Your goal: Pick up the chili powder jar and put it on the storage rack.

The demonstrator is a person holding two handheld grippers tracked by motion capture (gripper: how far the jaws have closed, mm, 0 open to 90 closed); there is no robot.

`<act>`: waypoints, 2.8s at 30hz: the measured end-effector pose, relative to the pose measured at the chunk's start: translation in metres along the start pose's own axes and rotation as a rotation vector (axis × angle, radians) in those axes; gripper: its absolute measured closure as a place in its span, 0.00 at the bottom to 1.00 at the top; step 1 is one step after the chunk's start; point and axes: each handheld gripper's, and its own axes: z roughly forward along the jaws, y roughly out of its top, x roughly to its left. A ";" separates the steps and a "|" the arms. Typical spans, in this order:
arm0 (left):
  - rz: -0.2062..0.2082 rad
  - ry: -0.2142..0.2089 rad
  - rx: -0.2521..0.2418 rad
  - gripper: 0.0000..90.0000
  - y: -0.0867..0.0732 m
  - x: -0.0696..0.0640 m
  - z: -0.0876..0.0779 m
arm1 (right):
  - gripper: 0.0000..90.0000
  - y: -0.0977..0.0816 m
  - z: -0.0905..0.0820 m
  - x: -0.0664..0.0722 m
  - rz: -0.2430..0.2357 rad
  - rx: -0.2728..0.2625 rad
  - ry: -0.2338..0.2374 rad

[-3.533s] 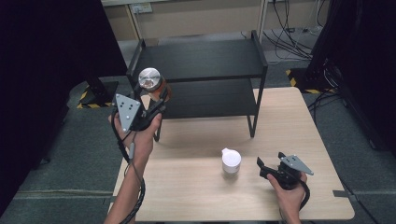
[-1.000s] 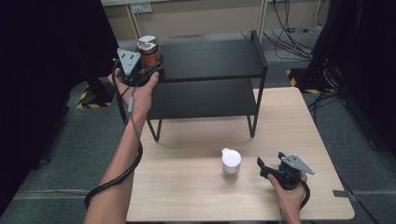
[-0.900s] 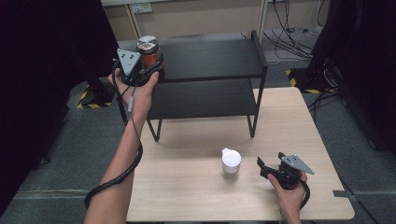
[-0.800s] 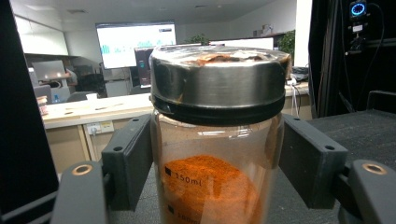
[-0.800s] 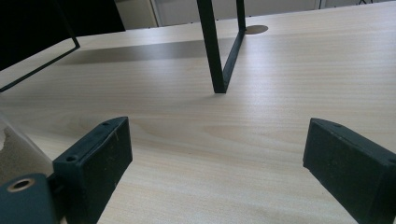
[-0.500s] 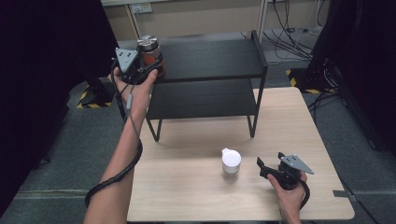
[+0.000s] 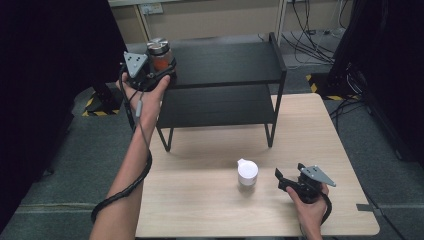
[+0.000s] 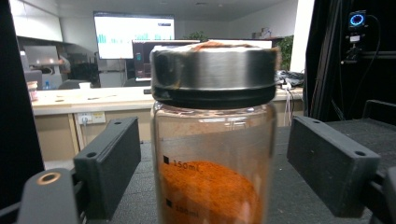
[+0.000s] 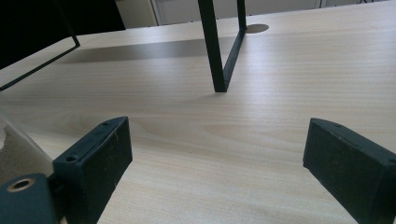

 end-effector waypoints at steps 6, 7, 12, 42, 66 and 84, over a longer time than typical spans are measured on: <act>0.042 0.002 -0.015 0.16 -0.001 -0.006 -0.012 | 0.09 0.000 0.000 0.000 -0.001 0.000 0.000; 0.047 0.003 -0.012 0.16 -0.001 -0.007 -0.014 | 0.09 0.000 0.000 0.000 -0.001 0.000 0.000; 0.056 -0.002 -0.014 0.16 -0.003 -0.009 -0.025 | 0.09 0.000 0.000 0.000 -0.003 0.001 0.001; 0.044 -0.070 -0.081 0.14 -0.048 -0.012 -0.068 | 0.09 0.000 0.000 0.001 -0.008 0.000 -0.001; 0.025 -0.113 -0.055 0.13 -0.096 -0.012 -0.089 | 0.09 0.000 0.000 0.001 -0.012 0.001 0.000; 0.024 -0.135 -0.051 0.13 -0.137 -0.016 -0.104 | 0.09 0.000 0.000 0.001 -0.011 0.004 -0.001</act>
